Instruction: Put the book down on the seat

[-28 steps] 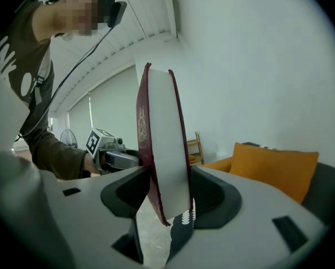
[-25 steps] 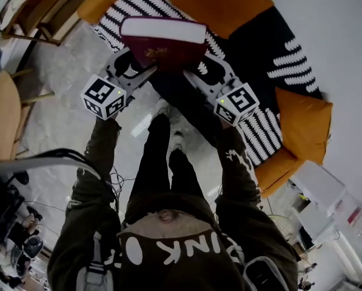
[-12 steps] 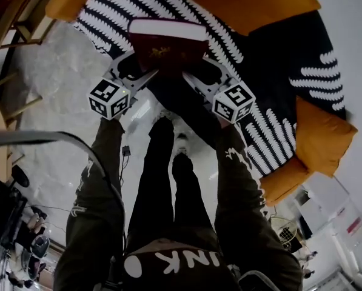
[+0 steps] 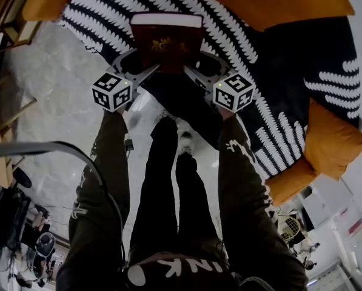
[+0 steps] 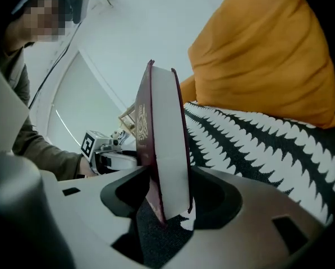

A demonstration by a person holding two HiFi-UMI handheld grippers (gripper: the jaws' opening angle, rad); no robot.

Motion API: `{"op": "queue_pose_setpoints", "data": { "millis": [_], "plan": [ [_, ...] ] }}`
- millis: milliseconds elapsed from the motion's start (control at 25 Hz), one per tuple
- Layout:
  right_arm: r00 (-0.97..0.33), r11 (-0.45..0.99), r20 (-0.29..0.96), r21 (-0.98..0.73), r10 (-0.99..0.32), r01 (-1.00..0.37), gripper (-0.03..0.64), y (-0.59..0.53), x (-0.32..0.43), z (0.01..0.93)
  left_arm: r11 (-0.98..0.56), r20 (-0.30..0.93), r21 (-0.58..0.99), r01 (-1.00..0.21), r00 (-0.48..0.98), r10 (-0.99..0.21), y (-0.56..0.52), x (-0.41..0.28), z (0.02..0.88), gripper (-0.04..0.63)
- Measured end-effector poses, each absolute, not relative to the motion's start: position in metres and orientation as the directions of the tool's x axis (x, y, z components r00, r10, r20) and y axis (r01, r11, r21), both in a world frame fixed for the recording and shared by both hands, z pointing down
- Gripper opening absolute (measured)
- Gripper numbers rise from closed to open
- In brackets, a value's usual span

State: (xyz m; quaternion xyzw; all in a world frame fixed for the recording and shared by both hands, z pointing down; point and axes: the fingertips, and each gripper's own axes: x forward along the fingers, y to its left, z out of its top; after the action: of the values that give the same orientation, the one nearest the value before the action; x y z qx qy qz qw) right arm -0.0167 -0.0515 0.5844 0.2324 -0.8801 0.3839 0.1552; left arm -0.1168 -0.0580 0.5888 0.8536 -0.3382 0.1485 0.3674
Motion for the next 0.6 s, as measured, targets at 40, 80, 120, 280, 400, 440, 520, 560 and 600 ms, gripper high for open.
{"op": "queue_pose_setpoints", "data": {
  "millis": [40, 80, 120, 280, 400, 440, 520, 560, 600],
  "plan": [
    [-0.847, 0.584, 0.446, -0.618, -0.291, -0.526, 0.216, -0.054, -0.017, 0.59, -0.494, 0.492, 0.539, -0.682, 0.731, -0.472, -0.061, -0.117, 0.593, 0.293],
    [-0.849, 0.57, 0.439, -0.633, -0.292, -0.524, 0.216, -0.056, -0.015, 0.595, -0.487, 0.481, 0.553, -0.676, 0.736, -0.477, -0.063, -0.117, 0.598, 0.293],
    [-0.852, 0.555, 0.433, -0.649, -0.293, -0.521, 0.216, -0.058, -0.013, 0.6, -0.481, 0.471, 0.565, -0.67, 0.741, -0.479, -0.066, -0.115, 0.602, 0.293],
    [-0.864, 0.514, 0.412, -0.694, -0.291, -0.504, 0.219, -0.063, -0.003, 0.609, -0.483, 0.434, 0.599, -0.639, 0.766, -0.475, -0.076, -0.108, 0.606, 0.293],
    [-0.868, 0.504, 0.411, -0.707, -0.279, -0.497, 0.233, -0.071, 0.0, 0.611, -0.489, 0.411, 0.618, -0.615, 0.784, -0.466, -0.085, -0.106, 0.605, 0.293],
    [-0.869, 0.496, 0.407, -0.714, -0.282, -0.495, 0.235, -0.072, 0.004, 0.61, -0.491, 0.405, 0.623, -0.608, 0.789, -0.463, -0.086, -0.105, 0.603, 0.293],
    [-0.869, 0.471, 0.376, -0.733, -0.321, -0.491, 0.201, -0.077, 0.017, 0.598, -0.494, 0.386, 0.636, -0.593, 0.799, -0.462, -0.086, -0.098, 0.593, 0.293],
    [-0.867, 0.451, 0.349, -0.748, -0.356, -0.487, 0.198, -0.08, 0.026, 0.589, -0.489, 0.372, 0.647, -0.585, 0.802, -0.468, -0.087, -0.095, 0.586, 0.293],
    [-0.862, 0.431, 0.324, -0.762, -0.39, -0.482, 0.196, -0.085, 0.034, 0.58, -0.481, 0.359, 0.657, -0.58, 0.802, -0.477, -0.088, -0.093, 0.58, 0.293]
  ]
}}
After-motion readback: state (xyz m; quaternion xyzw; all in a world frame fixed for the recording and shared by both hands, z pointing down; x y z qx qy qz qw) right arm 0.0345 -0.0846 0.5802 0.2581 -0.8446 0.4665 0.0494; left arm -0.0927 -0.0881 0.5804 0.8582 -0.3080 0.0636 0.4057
